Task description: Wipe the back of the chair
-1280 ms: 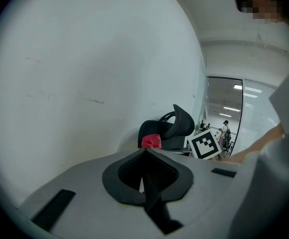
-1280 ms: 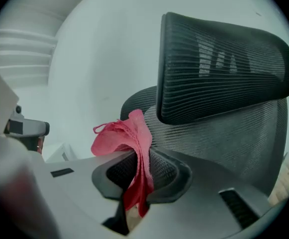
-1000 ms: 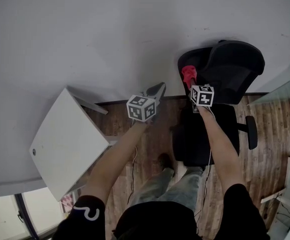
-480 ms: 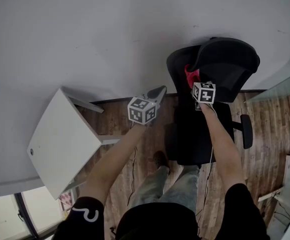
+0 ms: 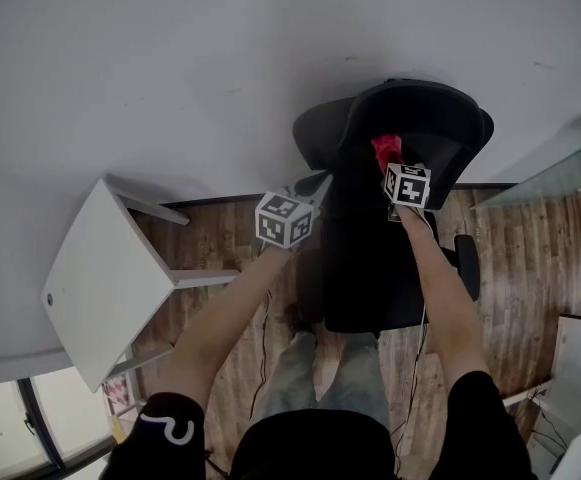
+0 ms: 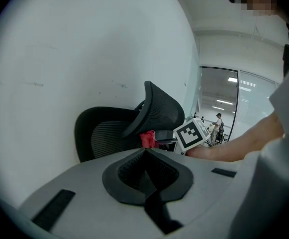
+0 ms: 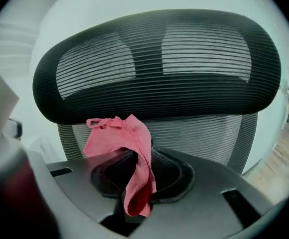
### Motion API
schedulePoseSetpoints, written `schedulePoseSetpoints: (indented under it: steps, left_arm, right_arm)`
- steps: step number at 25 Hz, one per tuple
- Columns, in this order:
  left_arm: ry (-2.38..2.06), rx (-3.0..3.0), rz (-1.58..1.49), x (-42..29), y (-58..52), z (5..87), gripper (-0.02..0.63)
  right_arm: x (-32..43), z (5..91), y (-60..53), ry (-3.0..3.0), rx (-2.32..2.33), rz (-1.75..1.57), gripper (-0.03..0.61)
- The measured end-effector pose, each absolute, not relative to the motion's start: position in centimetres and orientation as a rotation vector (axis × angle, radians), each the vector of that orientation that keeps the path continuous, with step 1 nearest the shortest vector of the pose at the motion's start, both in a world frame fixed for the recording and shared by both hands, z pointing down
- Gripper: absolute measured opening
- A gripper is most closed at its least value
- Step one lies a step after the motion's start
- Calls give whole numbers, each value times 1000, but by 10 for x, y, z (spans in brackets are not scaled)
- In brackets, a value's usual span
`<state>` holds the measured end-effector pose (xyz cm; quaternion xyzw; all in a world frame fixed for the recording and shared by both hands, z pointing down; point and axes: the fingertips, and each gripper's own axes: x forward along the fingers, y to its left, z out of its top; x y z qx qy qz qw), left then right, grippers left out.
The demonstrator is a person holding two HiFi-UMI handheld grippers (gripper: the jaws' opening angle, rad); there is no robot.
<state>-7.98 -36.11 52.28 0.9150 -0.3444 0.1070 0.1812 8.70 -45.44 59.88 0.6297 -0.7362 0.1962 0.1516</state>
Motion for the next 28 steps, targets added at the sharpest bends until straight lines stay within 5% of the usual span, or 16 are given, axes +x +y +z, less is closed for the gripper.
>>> schedulePoseSetpoints:
  steps: [28]
  left_arm:
    - [-908,2567,208,111,-359,522,25]
  right_arm:
    - [340,610,-433,-1931,2033,670,67]
